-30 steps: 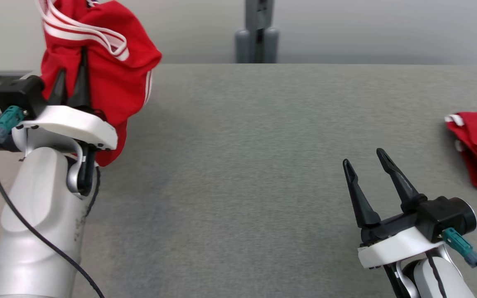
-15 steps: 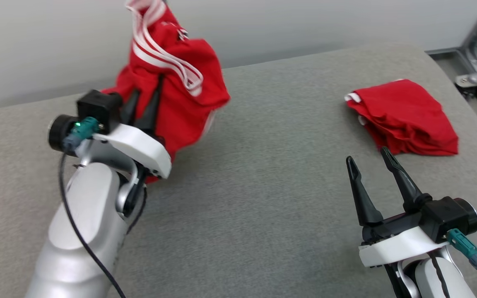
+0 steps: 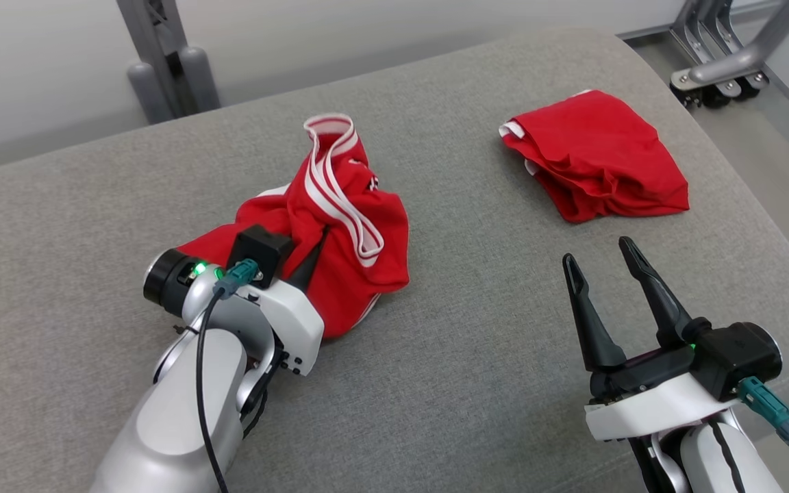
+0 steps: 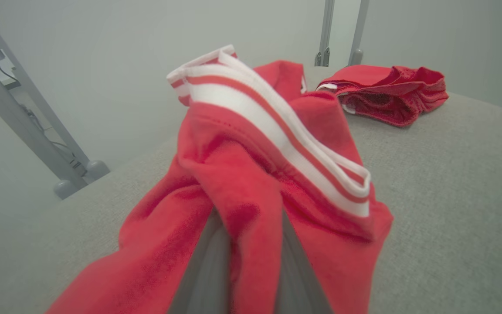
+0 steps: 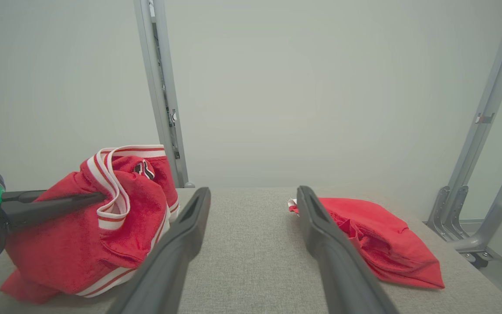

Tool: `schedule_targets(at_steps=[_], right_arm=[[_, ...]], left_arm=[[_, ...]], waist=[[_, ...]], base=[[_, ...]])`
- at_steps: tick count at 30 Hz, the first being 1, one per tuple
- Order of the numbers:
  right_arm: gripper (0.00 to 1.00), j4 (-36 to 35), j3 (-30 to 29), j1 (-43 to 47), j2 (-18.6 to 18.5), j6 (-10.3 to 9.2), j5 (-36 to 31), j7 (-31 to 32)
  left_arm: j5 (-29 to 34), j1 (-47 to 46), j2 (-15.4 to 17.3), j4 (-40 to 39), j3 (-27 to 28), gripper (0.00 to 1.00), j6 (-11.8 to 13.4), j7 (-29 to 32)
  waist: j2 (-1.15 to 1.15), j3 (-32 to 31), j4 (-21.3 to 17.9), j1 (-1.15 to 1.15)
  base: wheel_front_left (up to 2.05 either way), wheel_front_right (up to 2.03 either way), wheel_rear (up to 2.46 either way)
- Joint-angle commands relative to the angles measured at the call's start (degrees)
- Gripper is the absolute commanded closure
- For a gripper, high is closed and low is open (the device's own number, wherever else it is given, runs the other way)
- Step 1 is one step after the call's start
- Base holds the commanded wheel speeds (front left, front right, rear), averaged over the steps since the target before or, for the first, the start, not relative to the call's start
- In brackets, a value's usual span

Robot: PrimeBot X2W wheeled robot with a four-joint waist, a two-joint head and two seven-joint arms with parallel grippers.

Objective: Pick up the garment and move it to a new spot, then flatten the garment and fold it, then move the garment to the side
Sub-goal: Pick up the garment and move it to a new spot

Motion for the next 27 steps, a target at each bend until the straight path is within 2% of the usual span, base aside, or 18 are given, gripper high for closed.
schedule_targets(at_steps=[1,7,8,9,11,12,13,17,22,24,25,27], right_arm=[[0.00,-0.4,0.0,-0.6,-0.2,-0.02,0.1,0.0],[0.00,-0.3,0.1,-0.9,-0.2,-0.02,-0.1,0.0],[0.00,-0.4,0.2,-1.0,-0.2,-0.02,-0.5,0.0],[0.00,-0.4,0.2,-0.9,-0.2,-0.02,-0.8,0.0],[0.00,-0.3,0.0,-0.9,-0.2,-0.02,-1.0,0.0],[0.00,-0.4,0.0,-0.9,-0.2,-0.02,-1.2,0.0],[0.00,-0.4,0.1,-0.9,-0.2,-0.02,-1.3,0.0],[0.00,-0.2,0.3,-0.7,-0.2,-0.02,-1.7,0.0],[0.00,0.5,0.3,0.3,-0.2,-0.02,-2.0,0.0],[0.00,0.8,0.2,0.7,-0.2,-0.02,-2.0,0.0],[0.00,1.1,-0.2,1.4,-0.2,-0.02,-1.9,0.0],[0.00,1.2,-0.4,1.6,-0.2,-0.02,-1.8,0.0]], left_arm=[[0.5,0.3,0.1,0.7,-0.2,1.00,0.0,-0.7],[1.1,-1.3,-0.4,7.0,-1.8,0.98,0.5,-2.2],[1.1,-1.3,-0.6,7.8,-2.1,0.74,0.5,-2.5],[0.8,-1.3,-0.8,8.5,-2.2,0.64,0.5,-2.8],[0.3,-1.5,-1.4,9.6,-2.5,0.51,0.4,-3.4],[0.1,-1.7,-1.6,9.8,-2.6,0.22,0.6,-4.1],[-0.3,-1.8,-1.8,10.1,-2.7,0.00,0.8,-4.6],[-1.1,-2.0,-2.2,10.1,-2.8,0.00,1.5,-6.8],[-3.7,-0.1,-2.7,7.3,-1.7,0.00,3.8,-9.9],[-5.1,1.2,-2.8,5.5,-0.7,0.00,5.1,-10.5],[-6.1,3.4,-2.9,1.6,0.6,0.00,7.4,-11.1],[-6.5,5.2,-2.9,-1.4,1.7,0.00,8.9,-11.2]], waist=[[0.00,1.0,-0.8,0.00],[0.00,2.3,-1.5,0.00],[0.00,2.3,-1.5,0.00],[0.00,2.2,-1.3,0.00],[0.00,2.0,-0.8,0.00],[0.00,1.8,-0.5,0.00],[0.00,1.7,0.0,0.00],[0.00,0.8,1.7,0.00],[0.00,-1.7,6.3,0.00],[0.00,-2.7,8.1,0.00],[0.00,-4.0,11.0,0.00],[0.00,-4.7,12.9,0.00]], base=[[0.00,0.00,0.00],[0.00,0.00,0.00],[0.00,0.00,0.00],[0.00,0.00,0.00],[0.00,0.00,0.00],[0.00,0.00,0.00],[0.00,0.00,0.00],[0.00,0.00,0.00],[0.00,0.00,0.00],[0.00,0.00,0.00],[0.00,0.00,0.00],[0.00,0.00,0.00]])
